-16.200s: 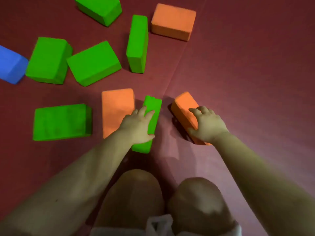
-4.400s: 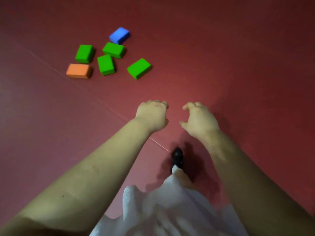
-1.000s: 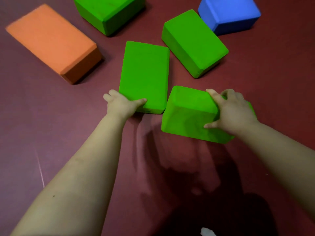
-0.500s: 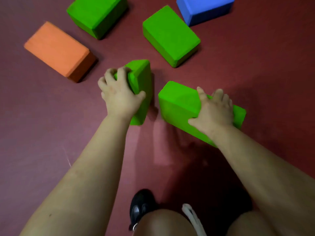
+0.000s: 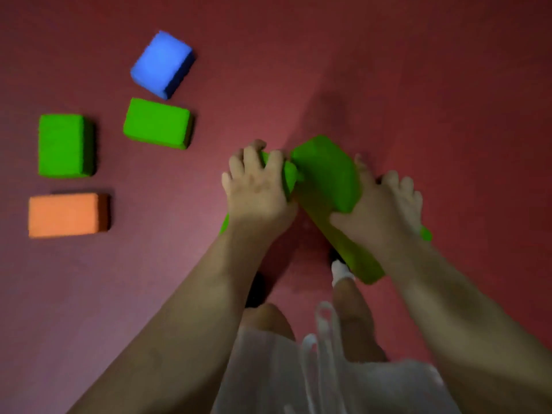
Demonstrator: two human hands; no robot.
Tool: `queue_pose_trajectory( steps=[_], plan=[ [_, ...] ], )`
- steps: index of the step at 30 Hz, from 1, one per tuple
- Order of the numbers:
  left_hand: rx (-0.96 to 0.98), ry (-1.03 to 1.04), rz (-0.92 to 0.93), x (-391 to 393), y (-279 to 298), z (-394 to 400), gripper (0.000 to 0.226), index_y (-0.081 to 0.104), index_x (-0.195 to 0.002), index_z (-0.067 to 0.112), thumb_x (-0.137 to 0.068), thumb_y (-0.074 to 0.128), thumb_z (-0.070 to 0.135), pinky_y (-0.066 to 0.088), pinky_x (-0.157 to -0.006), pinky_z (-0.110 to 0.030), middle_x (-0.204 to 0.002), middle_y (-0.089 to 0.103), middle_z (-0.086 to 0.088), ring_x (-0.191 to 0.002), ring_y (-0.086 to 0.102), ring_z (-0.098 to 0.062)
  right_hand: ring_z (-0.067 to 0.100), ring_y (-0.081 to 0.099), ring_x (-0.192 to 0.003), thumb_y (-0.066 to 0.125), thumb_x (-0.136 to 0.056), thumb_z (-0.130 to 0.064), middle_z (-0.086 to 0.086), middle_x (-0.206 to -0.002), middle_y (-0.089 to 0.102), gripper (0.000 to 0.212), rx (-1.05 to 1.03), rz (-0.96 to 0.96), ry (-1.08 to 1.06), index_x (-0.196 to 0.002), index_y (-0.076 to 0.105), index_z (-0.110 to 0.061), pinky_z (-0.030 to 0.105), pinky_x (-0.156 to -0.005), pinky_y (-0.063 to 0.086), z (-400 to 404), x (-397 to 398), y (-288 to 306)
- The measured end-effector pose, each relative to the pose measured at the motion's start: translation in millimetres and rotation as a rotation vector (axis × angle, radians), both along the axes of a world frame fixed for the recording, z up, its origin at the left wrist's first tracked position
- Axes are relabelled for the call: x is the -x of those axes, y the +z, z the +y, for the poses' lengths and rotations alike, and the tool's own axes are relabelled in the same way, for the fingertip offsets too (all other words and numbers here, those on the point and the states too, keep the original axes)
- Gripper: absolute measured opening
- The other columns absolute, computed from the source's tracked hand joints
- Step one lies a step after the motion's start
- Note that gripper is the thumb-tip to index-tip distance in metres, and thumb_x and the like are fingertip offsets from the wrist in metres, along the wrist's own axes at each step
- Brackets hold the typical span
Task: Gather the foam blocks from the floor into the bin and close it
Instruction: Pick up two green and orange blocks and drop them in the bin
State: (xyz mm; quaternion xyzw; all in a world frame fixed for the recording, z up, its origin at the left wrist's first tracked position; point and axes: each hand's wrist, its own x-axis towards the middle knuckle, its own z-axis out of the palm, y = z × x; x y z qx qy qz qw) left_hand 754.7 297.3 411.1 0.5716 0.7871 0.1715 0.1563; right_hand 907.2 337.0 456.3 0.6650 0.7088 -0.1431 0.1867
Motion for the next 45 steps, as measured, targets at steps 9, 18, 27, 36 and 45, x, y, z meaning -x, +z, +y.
queue_pose_trajectory(
  steps=[9,18,27,36,45],
  plan=[
    [-0.117,-0.806,0.122,-206.1,150.2,-46.0,0.063,0.058,-0.121,0.020,-0.060,0.066,0.030,0.036,-0.088,-0.044,-0.135,0.047,-0.011,-0.121,0.042,-0.039,0.033,0.038,-0.124,0.061,-0.069,-0.066,0.013,-0.132,0.042,0.098,-0.112,0.101,-0.659,-0.149,0.011,-0.037,0.041,-0.100,0.033,-152.4,-186.5,144.7],
    [-0.209,-1.593,0.070,-515.6,203.2,-324.7,0.063,0.057,-0.117,0.028,-0.057,0.073,0.023,0.035,-0.090,-0.039,-0.136,0.044,-0.002,-0.123,0.041,-0.030,0.034,0.041,-0.122,0.064,-0.066,-0.067,0.013,-0.128,0.044,0.095,-0.298,0.009,-1.453,-0.144,0.025,-0.030,0.041,-0.098,0.037,-503.6,-401.4,189.3],
    [-0.076,-2.180,0.032,-731.1,207.3,-642.2,0.064,0.047,-0.127,0.029,-0.068,0.071,0.028,0.032,-0.100,-0.038,-0.141,0.034,-0.001,-0.129,0.031,-0.027,0.036,0.042,-0.118,0.067,-0.066,-0.060,0.014,-0.124,0.045,0.087,-0.305,-0.135,-2.013,-0.139,0.032,-0.028,0.042,-0.095,0.038,-836.7,-527.6,191.7],
    [-0.093,-2.406,0.174,-980.2,174.4,-800.6,0.064,0.047,-0.127,0.028,-0.068,0.071,0.033,0.033,-0.096,-0.037,-0.132,0.038,-0.001,-0.123,0.035,-0.026,0.034,0.039,-0.125,0.064,-0.069,-0.062,0.014,-0.129,0.043,0.084,-0.183,-0.024,-2.244,-0.139,0.033,-0.027,0.042,-0.099,0.037,-969.4,-758.0,159.0],
    [-0.097,-2.439,0.240,-1207.9,137.9,-952.7,0.063,0.045,-0.129,0.030,-0.071,0.069,0.031,0.031,-0.098,-0.035,-0.136,0.036,0.001,-0.127,0.032,-0.023,0.033,0.042,-0.120,0.064,-0.067,-0.063,0.012,-0.125,0.044,0.087,-0.178,-0.013,-2.269,-0.140,0.030,-0.029,0.039,-0.096,0.037,-1128.6,-977.0,117.4]
  ],
)
